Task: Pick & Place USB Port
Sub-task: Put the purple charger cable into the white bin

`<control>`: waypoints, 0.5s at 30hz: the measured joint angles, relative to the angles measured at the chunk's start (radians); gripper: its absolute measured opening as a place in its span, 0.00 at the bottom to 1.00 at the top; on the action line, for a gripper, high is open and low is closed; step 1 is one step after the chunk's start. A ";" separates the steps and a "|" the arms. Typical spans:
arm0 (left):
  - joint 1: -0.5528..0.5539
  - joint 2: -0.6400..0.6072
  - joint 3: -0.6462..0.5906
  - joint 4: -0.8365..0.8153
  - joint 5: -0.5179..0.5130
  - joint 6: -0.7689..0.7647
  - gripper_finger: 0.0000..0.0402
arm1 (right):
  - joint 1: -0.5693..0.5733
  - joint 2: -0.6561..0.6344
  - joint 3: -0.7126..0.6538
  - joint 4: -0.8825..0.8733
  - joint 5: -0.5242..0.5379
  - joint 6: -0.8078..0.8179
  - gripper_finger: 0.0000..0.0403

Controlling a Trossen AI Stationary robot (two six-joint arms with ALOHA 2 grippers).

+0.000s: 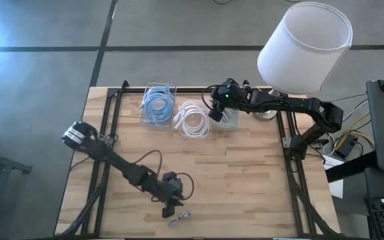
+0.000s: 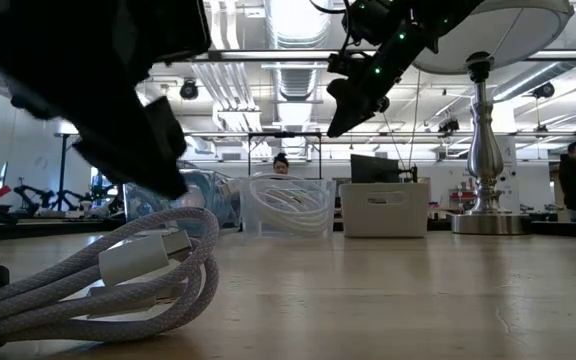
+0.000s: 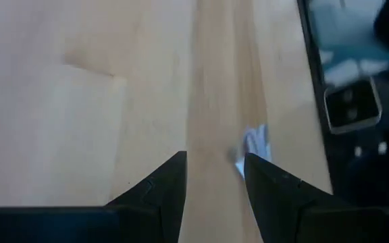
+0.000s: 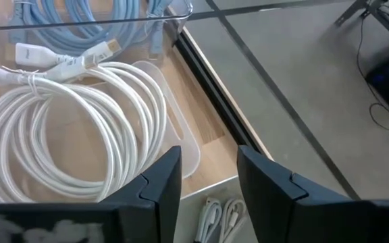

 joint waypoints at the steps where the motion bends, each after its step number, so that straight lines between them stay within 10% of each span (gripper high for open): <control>1: -0.001 0.012 0.002 0.002 0.021 0.021 0.38 | 0.000 0.000 0.000 0.000 0.000 0.000 0.35; 15: -0.084 0.141 0.013 0.119 0.139 -0.016 0.38 | -0.001 0.005 -0.001 0.001 0.000 -0.055 0.34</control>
